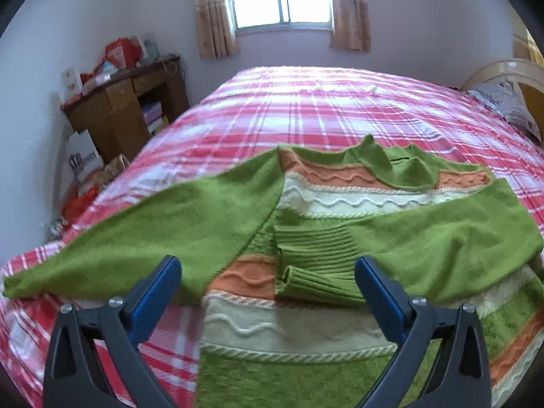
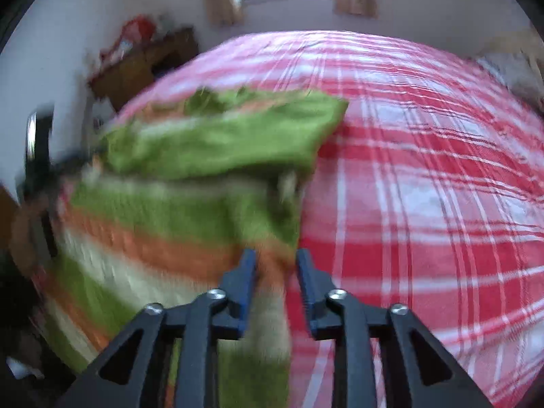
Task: Fold small clothes
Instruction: 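Open the right tool and press the folded sleeve flat on the body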
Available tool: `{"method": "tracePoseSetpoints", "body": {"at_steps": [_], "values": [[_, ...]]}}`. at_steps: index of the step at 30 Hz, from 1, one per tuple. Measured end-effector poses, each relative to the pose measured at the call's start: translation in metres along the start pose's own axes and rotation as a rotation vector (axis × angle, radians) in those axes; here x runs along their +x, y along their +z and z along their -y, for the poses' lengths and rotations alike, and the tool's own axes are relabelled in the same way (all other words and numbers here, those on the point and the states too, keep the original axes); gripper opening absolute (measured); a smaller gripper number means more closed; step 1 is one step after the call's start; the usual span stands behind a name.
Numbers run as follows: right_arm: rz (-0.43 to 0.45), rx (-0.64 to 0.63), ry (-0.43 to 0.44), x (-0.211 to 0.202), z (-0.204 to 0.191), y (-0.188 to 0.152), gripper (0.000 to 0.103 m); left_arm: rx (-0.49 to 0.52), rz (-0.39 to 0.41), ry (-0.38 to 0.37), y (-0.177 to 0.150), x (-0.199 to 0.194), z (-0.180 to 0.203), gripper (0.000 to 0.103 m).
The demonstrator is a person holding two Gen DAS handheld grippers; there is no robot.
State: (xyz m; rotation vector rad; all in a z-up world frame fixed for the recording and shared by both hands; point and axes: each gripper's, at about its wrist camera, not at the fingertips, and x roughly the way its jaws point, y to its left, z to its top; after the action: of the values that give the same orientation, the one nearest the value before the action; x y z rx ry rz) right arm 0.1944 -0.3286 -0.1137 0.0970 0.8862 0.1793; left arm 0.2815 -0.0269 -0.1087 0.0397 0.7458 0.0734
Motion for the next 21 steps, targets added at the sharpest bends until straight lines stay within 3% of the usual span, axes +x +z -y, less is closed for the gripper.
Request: {"method": "tracePoseSetpoints", "body": {"at_steps": [2,4,7,9,10,11,16,18,21], "values": [[0.014,0.067,0.014,0.010,0.013,0.021,0.030,-0.011,-0.045,-0.017,-0.010,0.013,0.002,0.103],[-0.004,0.171,0.068,0.035,0.032,0.042,0.031,-0.008,-0.042,0.000,-0.012,0.011,0.004,0.103],[-0.045,0.364,0.194,0.072,0.062,0.057,0.043,-0.031,-0.032,-0.036,-0.013,0.009,0.001,0.103],[-0.040,0.427,0.279,0.092,0.071,0.060,0.041,-0.047,-0.046,-0.060,-0.012,0.011,-0.003,0.103],[-0.025,0.417,0.290,0.098,0.069,0.063,0.033,-0.053,-0.045,-0.063,-0.011,0.012,-0.002,0.103],[-0.029,0.395,0.255,0.100,0.065,0.064,0.018,-0.055,-0.045,-0.065,-0.011,0.012,-0.002,0.103],[0.070,0.249,0.131,0.063,0.041,0.073,0.010,-0.048,-0.062,-0.057,-0.005,0.009,0.002,0.103],[0.113,0.156,0.018,0.046,0.032,0.079,0.009,-0.061,-0.063,-0.061,-0.005,0.011,0.002,0.103],[0.029,0.122,-0.037,0.063,0.031,0.081,0.009,-0.015,-0.084,-0.005,-0.007,0.019,0.012,0.103]]}}
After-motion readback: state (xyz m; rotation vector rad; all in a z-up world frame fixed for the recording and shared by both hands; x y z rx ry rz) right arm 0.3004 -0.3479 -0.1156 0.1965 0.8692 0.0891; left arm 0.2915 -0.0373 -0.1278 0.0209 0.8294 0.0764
